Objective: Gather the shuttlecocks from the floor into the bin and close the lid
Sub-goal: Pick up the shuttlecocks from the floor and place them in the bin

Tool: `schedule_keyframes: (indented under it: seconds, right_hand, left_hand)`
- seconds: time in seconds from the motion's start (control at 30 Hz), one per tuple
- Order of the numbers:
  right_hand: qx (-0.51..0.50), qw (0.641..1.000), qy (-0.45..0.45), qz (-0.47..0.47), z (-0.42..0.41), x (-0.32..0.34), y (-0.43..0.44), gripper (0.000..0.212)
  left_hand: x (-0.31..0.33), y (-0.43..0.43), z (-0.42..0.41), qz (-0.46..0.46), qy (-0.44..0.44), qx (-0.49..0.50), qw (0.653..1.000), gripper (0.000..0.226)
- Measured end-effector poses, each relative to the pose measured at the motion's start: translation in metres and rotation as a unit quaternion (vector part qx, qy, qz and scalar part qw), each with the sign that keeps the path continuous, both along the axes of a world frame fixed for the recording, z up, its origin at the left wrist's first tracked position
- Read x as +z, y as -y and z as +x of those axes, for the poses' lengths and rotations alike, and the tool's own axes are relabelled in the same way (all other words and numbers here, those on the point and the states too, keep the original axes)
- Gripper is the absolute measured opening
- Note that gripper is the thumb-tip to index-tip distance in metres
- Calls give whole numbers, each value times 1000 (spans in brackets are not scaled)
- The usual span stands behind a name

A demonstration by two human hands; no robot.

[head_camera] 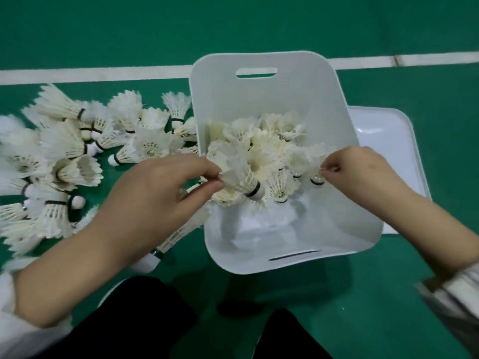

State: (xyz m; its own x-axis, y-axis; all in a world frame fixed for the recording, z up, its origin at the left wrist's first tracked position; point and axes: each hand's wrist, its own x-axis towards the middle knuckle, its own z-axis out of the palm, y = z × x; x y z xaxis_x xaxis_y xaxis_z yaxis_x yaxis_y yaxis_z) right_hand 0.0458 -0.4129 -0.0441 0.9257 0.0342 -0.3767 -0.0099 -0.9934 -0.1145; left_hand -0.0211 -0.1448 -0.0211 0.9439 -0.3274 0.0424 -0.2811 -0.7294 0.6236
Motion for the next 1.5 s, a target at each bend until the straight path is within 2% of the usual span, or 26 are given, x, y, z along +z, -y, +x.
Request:
schedule_keyframes:
  seconds: [0.13, 0.33, 0.53, 0.63, 0.77, 0.83, 0.93, 0.97, 1.03, 1.1, 1.2, 1.33, 1.4, 1.5]
  right_hand:
    - [55, 994, -46, -83, 11, -26, -8, 18]
    - [77, 987, -127, -68, 10, -54, -17, 22]
    - [76, 986, -131, -74, 12, -56, -13, 19]
    - [78, 985, -135, -76, 8, -57, -11, 26]
    - [76, 991, -81, -68, 12, -34, -9, 35]
    - [44, 997, -62, -30, 13, -16, -8, 38]
    - [43, 996, 28, 73, 10, 14, -13, 29]
    - [46, 988, 50, 138, 8, 24, -19, 24]
    - [45, 955, 32, 293, -1, 43, -40, 20]
    - [84, 924, -2, 373, -9, 45, -61, 26]
    - [158, 920, -35, 357, -17, 26, -80, 37]
    - [176, 912, -3, 371, -21, 16, -83, 40]
    - [200, 908, 11, 369, -21, 15, -83, 31]
    - [181, 921, 12, 346, -17, 14, -77, 15]
  left_hand:
    - [-5, 6, 2, -9, 7, 12, 1000, 25]
    - [-7, 6, 5, -14, 6, 23, 1000, 19]
    - [-7, 6, 5, -11, -11, 18, 1000, 18]
    - [-7, 6, 5, -14, -14, 18, 1000, 22]
    - [-5, 4, 5, -15, -14, 23, 1000, 15]
    - [-2, 3, 4, -15, -13, 24, 1000, 13]
    - [1, 4, 6, -13, -6, 17, 1000, 14]
    - [2, 5, 7, -12, -6, 15, 1000, 14]
    - [3, 6, 8, -10, 0, 12, 1000, 16]
    - [4, 6, 10, -7, 1, 5, 1000, 18]
    - [1, 4, 11, -2, 4, -5, 1000, 21]
    - [-3, -1, 11, -1, 3, -15, 1000, 23]
    - [-2, -2, 13, 3, 1, -24, 1000, 23]
    - [0, -1, 15, 13, 5, -34, 999, 25]
